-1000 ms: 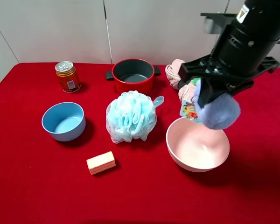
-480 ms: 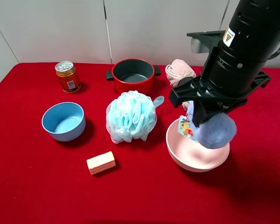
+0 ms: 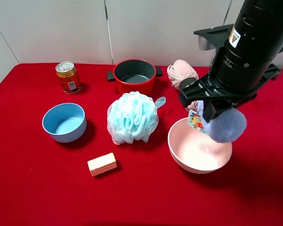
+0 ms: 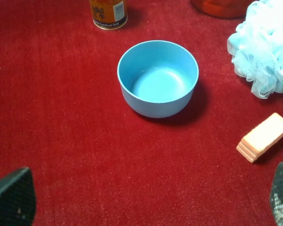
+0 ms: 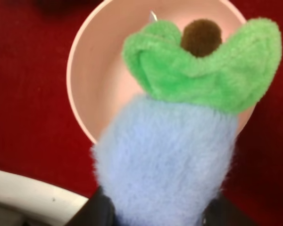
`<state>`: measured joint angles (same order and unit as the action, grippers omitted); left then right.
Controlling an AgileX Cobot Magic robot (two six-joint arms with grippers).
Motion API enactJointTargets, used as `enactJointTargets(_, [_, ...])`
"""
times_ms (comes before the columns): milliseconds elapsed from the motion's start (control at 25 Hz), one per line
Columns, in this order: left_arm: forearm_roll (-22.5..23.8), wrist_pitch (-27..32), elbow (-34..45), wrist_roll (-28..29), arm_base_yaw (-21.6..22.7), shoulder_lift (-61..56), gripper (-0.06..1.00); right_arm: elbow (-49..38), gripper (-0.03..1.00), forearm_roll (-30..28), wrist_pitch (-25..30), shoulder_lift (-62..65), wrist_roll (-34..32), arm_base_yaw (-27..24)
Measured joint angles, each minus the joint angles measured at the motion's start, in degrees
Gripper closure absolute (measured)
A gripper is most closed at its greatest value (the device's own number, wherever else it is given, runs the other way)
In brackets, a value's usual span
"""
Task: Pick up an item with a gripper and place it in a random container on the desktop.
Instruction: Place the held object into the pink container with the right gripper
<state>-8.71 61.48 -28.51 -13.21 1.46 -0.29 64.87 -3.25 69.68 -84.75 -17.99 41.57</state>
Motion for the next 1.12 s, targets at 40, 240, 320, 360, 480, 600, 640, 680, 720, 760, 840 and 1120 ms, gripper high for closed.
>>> enactJointTargets(40, [0.00,0.00,0.00,0.00,0.00,0.00,-0.05,0.00,0.78,-0.33,0.00,0.00,0.00,0.00])
enactJointTargets(240, [0.00,0.00,0.00,0.00,0.00,0.00,-0.05,0.00,0.78,-2.08,0.00,0.00,0.00,0.00])
enactJointTargets(320, [0.00,0.00,0.00,0.00,0.00,0.00,-0.05,0.00,0.78,-2.62,0.00,0.00,0.00,0.00])
enactJointTargets(360, [0.00,0.00,0.00,0.00,0.00,0.00,-0.05,0.00,0.78,-2.89,0.00,0.00,0.00,0.00])
enactJointTargets(480, [0.00,0.00,0.00,0.00,0.00,0.00,-0.05,0.00,0.78,-3.27,0.00,-0.50,0.00,0.00])
enactJointTargets(600, [0.00,0.00,0.00,0.00,0.00,0.00,-0.05,-0.07,0.78,-3.40,0.00,-1.61,0.00,0.00])
enactJointTargets(640, [0.00,0.00,0.00,0.00,0.00,0.00,-0.05,-0.07,0.78,-3.44,0.00,-1.96,0.00,0.00])
enactJointTargets(680, [0.00,0.00,0.00,0.00,0.00,0.00,-0.05,-0.07,0.78,-3.63,0.00,-2.21,0.00,0.00])
enactJointTargets(720, [0.00,0.00,0.00,0.00,0.00,0.00,-0.05,-0.07,0.78,-3.73,0.00,-2.41,0.00,0.00])
enactJointTargets(760, [0.00,0.00,0.00,0.00,0.00,0.00,-0.05,-0.07,0.78,-3.95,0.00,-2.66,0.00,0.00])
enactJointTargets(840, [0.00,0.00,0.00,0.00,0.00,0.00,-0.05,-0.07,0.78,-4.19,0.00,-3.19,0.00,0.00])
enactJointTargets(1120, [0.00,0.00,0.00,0.00,0.00,0.00,-0.05,-0.57,0.78,-4.30,-0.62,-5.36,0.00,0.00])
